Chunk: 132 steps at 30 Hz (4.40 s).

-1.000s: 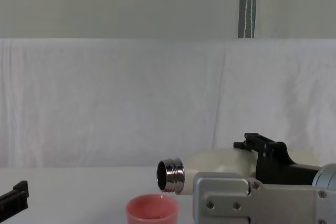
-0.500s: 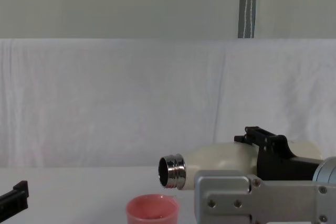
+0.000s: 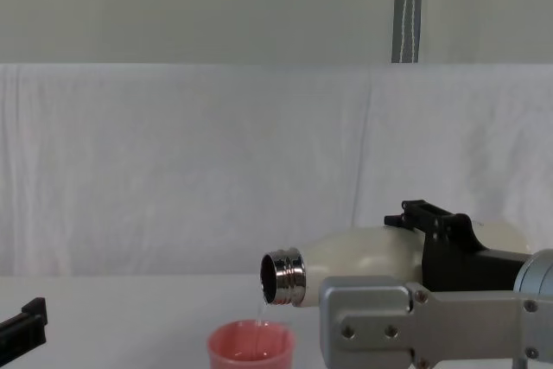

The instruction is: Grasp the thermos with one hand and pour water into the cup lid.

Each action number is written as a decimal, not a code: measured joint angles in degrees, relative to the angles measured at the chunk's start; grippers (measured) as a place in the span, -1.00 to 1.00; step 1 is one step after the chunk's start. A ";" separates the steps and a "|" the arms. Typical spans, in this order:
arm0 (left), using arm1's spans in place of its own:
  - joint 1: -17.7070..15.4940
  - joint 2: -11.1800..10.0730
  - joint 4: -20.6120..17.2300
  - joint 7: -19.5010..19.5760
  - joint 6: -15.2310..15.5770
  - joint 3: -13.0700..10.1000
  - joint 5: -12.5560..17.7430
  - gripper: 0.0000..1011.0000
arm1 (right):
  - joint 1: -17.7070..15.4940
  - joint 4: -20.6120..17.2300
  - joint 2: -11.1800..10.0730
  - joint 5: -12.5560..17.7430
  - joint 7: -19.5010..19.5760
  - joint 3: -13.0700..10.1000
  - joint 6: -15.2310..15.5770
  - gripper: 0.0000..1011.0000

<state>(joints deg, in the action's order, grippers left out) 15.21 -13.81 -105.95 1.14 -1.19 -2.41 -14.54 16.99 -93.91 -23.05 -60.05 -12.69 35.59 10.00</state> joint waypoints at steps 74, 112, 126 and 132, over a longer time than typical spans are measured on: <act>0.00 0.00 0.00 0.00 0.00 0.00 0.00 0.98 | 1.32 -0.34 -0.59 -0.18 -1.17 0.35 -0.14 0.88; 0.00 0.00 0.00 0.00 0.00 0.00 0.00 0.98 | 1.85 -0.71 -0.95 -1.04 -1.41 0.80 -0.12 0.88; 0.00 0.00 0.00 0.00 0.00 0.00 0.00 0.98 | 2.02 -0.29 -0.73 -0.97 -1.14 0.93 -0.24 0.88; 0.00 0.00 0.00 0.00 0.00 0.00 0.00 0.98 | 1.82 -0.29 -0.59 -0.48 -0.94 0.59 -0.21 0.88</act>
<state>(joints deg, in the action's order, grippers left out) 15.21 -13.80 -105.95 1.14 -1.19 -2.41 -14.54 18.81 -94.20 -23.64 -60.54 -13.63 36.17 9.79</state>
